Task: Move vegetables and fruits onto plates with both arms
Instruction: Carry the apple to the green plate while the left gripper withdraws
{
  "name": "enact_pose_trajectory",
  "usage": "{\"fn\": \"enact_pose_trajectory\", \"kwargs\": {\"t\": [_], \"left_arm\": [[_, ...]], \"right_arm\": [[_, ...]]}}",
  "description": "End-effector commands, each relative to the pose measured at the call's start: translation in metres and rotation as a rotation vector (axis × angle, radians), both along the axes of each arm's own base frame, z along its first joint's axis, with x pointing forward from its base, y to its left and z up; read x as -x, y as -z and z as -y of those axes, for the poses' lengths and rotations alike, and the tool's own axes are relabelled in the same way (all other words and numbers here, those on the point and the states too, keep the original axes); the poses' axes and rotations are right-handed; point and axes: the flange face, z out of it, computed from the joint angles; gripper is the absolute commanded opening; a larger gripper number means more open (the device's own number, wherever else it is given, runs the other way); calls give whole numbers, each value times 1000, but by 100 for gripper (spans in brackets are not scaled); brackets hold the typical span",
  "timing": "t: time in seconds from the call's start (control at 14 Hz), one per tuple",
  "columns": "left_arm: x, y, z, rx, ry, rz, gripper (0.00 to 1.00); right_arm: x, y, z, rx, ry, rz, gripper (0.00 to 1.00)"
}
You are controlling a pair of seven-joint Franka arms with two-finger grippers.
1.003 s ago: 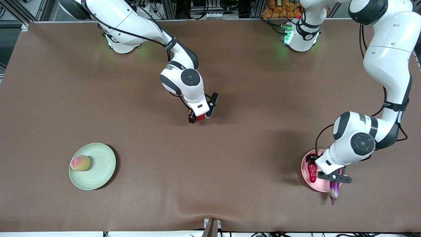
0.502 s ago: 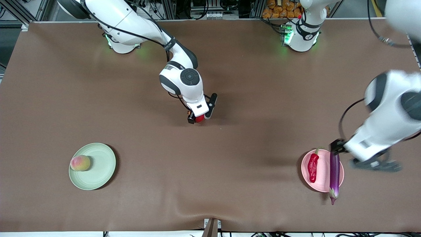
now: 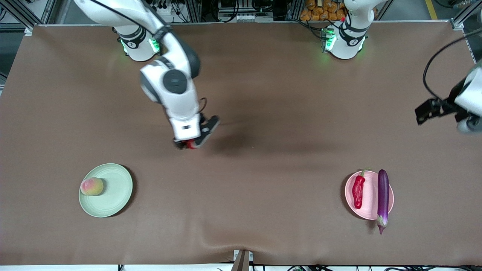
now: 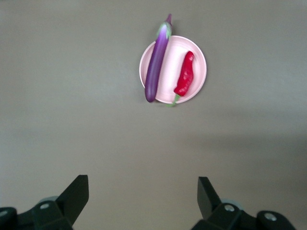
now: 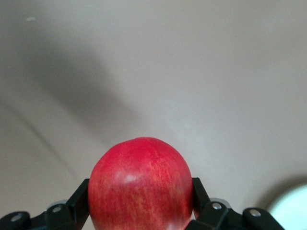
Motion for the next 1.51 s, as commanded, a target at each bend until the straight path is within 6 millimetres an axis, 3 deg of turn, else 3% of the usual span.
{"fn": "enact_pose_trajectory", "kwargs": {"t": [0.0,0.14,0.29,0.5,0.72,1.0,1.15,1.22,1.29,1.36,1.43], "left_arm": [[21,-13,5,-4,-18,3,100],[38,-21,14,-29,-24,-17,100],[54,-29,5,4,-60,-33,100],[73,-25,-20,53,-118,-77,100],[80,-24,-18,75,-119,-91,100],[85,-25,-3,68,-92,-101,100],[84,-24,-5,72,-77,-106,100],[83,-22,-6,72,-75,-113,100],[83,-22,-6,72,-73,-114,100],[82,-22,-7,73,-75,-114,100],[82,-23,-7,73,-71,-113,100]], "right_arm": [[-36,-7,86,-47,186,-12,0],[-62,-8,155,-62,307,-3,0],[-79,14,210,-84,403,-33,0],[-110,55,264,-176,543,-94,0],[-138,102,298,-205,620,-121,0],[-142,126,313,-199,759,-131,0],[-143,137,322,-200,798,-126,0],[-142,139,324,-196,801,-125,25],[-143,139,324,-197,801,-123,91],[-144,137,325,-199,800,-117,100],[-144,133,326,-200,798,-111,100]]}}
